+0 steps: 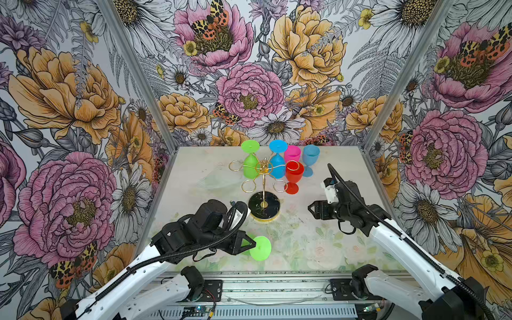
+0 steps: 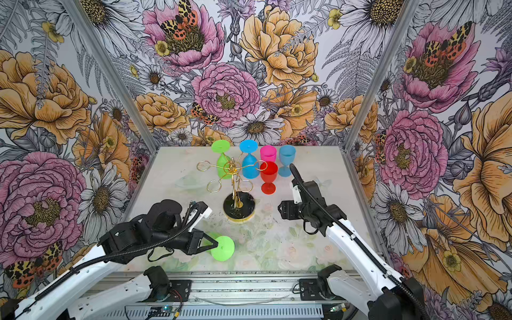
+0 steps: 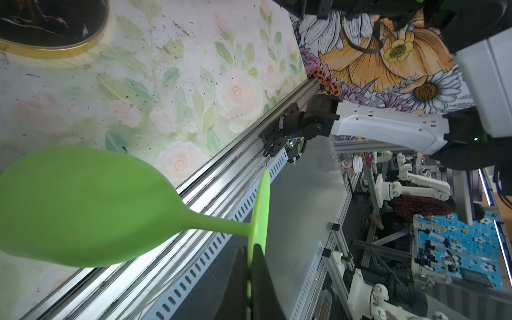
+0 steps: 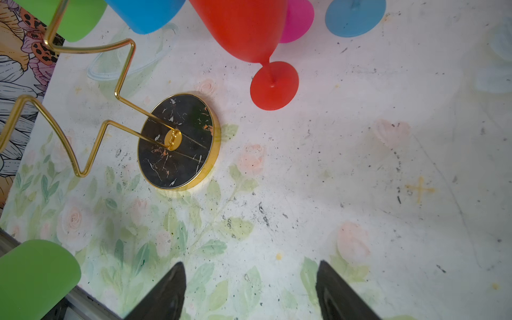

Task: Take the wine glass off the wine glass rack
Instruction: 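Carry the green glass toward the robot with the left gripper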

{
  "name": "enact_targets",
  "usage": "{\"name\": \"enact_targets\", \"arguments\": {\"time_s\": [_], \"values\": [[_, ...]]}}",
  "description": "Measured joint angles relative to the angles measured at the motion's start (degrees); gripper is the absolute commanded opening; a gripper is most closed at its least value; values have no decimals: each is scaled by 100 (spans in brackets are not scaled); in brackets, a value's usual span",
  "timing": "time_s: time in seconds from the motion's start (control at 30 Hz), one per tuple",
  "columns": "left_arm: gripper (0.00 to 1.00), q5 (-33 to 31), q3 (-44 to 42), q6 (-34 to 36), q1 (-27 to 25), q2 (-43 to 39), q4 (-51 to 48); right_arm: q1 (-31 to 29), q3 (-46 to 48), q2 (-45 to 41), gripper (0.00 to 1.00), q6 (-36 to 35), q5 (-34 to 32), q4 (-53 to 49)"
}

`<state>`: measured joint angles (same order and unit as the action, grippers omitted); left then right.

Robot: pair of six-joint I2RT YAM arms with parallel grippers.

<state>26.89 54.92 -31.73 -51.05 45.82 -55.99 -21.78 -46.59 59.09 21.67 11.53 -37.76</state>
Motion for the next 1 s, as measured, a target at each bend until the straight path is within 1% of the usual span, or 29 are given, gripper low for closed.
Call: {"name": "enact_targets", "arguments": {"time_s": [0.13,0.27,0.33,0.47,0.57,0.7,0.77,0.87,1.0], "values": [[0,-590,232,332,-750,479,260,0,-9,20,75,22,114,-85],[0,-1169,398,817,-1353,885,584,0,-11,22,75,44,304,-127],[0,-1471,446,1174,-1687,1071,791,0,-24,28,75,42,442,-142],[0,-1867,461,1950,-2184,1311,1154,0,-90,35,75,44,643,-203],[0,-2004,459,2518,-2378,1401,1414,0,-179,42,76,44,686,-238],[0,-2065,387,3342,-2402,1399,1729,0,-291,42,76,92,699,-278],[0,-2159,201,3810,-2417,1335,1899,0,-332,42,75,131,723,-297],[0,-2424,-107,4387,-2422,1215,2009,0,-422,42,75,170,820,-358],[0,-2938,-413,5147,-2422,1176,2096,0,-605,42,75,238,938,-376]]}}
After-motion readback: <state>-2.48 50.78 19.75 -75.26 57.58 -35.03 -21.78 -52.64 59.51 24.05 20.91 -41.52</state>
